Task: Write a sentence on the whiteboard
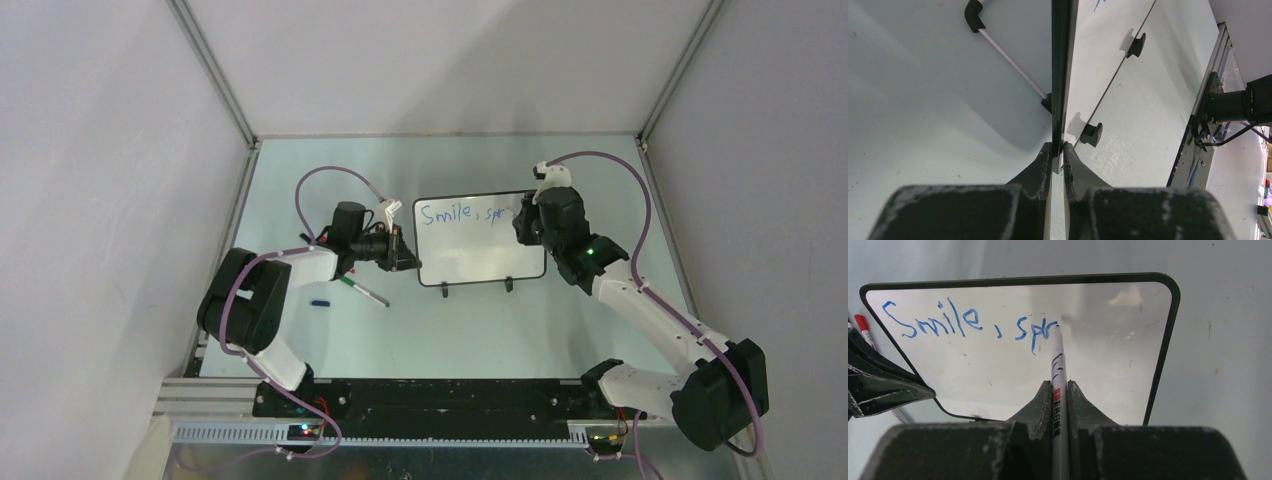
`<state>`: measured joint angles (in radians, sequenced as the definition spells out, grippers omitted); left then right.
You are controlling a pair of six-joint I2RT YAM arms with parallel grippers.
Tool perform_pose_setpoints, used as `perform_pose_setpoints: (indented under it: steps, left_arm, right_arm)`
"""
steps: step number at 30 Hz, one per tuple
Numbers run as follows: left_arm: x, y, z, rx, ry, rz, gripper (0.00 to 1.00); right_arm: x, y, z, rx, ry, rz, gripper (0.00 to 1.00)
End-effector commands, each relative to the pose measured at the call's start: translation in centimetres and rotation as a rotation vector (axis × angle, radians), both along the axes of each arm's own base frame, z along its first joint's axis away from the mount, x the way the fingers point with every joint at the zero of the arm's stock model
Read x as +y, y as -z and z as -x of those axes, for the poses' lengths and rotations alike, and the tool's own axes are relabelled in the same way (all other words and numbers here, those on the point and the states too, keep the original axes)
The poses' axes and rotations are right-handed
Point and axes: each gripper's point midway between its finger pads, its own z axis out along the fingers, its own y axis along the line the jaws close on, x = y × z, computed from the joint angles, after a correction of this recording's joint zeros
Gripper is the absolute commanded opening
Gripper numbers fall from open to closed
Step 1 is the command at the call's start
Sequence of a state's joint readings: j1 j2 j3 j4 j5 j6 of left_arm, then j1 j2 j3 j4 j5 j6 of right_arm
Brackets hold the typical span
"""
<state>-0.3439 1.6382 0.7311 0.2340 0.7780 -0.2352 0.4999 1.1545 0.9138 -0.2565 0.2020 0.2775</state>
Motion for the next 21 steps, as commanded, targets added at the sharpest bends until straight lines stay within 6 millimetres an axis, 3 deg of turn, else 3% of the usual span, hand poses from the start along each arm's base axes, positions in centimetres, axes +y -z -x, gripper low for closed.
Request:
perform_pose_setpoints:
  steps: [1, 21]
  left_arm:
    - [0.07, -0.65, -0.17, -0.035, -0.004, -0.005, 0.00]
    - [0.04, -0.72, -0.14, -0.041, -0.004, -0.008, 0.00]
  right_arm:
    - [-0.23, -0.31, -0.71, -0.017, 0.026, -0.008, 0.00]
    - [0.10, 0.31, -1.25, 0.002, 0.020, -0.008, 0.00]
